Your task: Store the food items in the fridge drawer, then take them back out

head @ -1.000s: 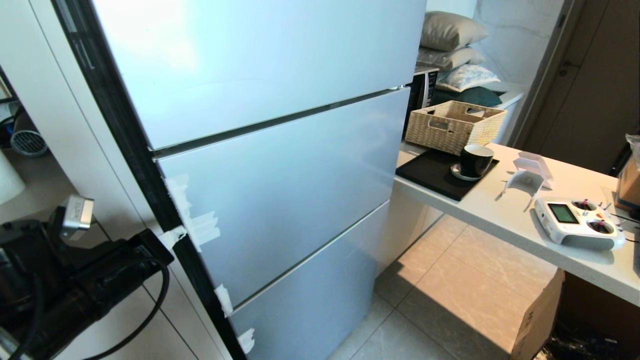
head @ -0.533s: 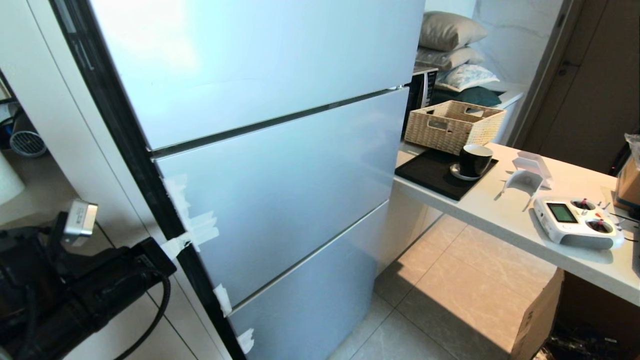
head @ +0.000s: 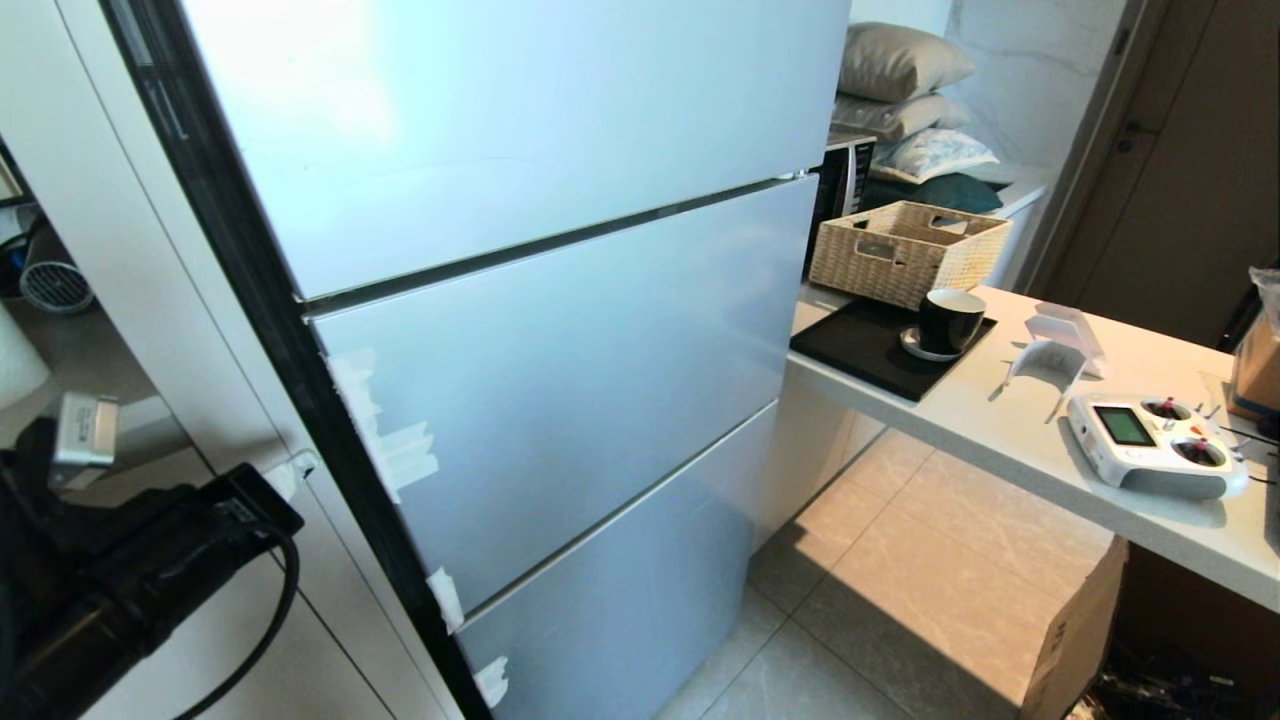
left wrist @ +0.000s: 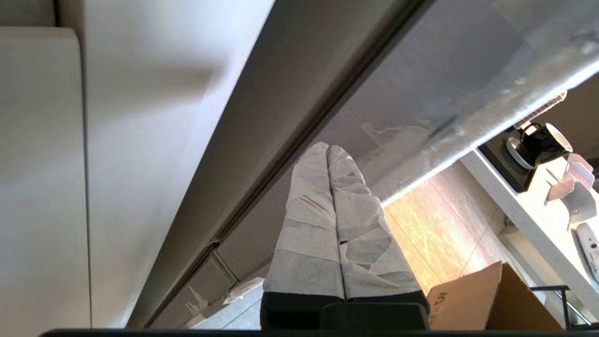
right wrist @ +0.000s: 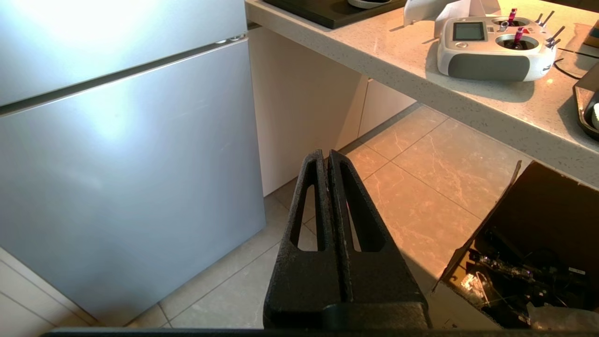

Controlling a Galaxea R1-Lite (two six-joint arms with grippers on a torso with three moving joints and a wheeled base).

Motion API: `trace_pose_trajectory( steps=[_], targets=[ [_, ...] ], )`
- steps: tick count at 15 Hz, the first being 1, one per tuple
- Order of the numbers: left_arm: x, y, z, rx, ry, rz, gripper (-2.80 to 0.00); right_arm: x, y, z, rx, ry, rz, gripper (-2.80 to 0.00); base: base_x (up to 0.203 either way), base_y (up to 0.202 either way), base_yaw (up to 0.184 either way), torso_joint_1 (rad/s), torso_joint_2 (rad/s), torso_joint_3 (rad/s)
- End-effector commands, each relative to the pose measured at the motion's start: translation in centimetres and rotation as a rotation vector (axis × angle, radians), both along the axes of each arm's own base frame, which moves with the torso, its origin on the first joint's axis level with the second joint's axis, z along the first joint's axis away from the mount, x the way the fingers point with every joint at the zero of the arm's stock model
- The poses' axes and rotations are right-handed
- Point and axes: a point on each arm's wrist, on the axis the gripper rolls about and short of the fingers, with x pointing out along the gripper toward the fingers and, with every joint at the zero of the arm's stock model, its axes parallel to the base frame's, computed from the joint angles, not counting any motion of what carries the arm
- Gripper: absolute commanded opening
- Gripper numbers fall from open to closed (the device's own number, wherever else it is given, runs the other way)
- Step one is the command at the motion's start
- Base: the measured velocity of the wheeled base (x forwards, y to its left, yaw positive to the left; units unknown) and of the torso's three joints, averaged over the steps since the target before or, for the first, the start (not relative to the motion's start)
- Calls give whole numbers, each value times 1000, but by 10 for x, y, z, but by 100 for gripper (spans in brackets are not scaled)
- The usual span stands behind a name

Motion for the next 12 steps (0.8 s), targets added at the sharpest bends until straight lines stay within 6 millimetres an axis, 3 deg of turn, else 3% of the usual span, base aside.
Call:
trace_pose_trajectory(
  steps=[1, 5, 12],
  targets=[
    [9, 0, -6, -2, 28, 6, -280, 0, 0, 0, 0, 2, 0, -280, 0, 0, 0, 0, 0, 0],
    [34, -5, -5, -93, 34, -50, -280, 0, 0, 0, 0, 2, 0, -280, 0, 0, 0, 0, 0, 0],
    [26, -16, -9, -143, 63, -179, -280, 0, 0, 0, 0, 2, 0, -280, 0, 0, 0, 0, 0, 0]
  ],
)
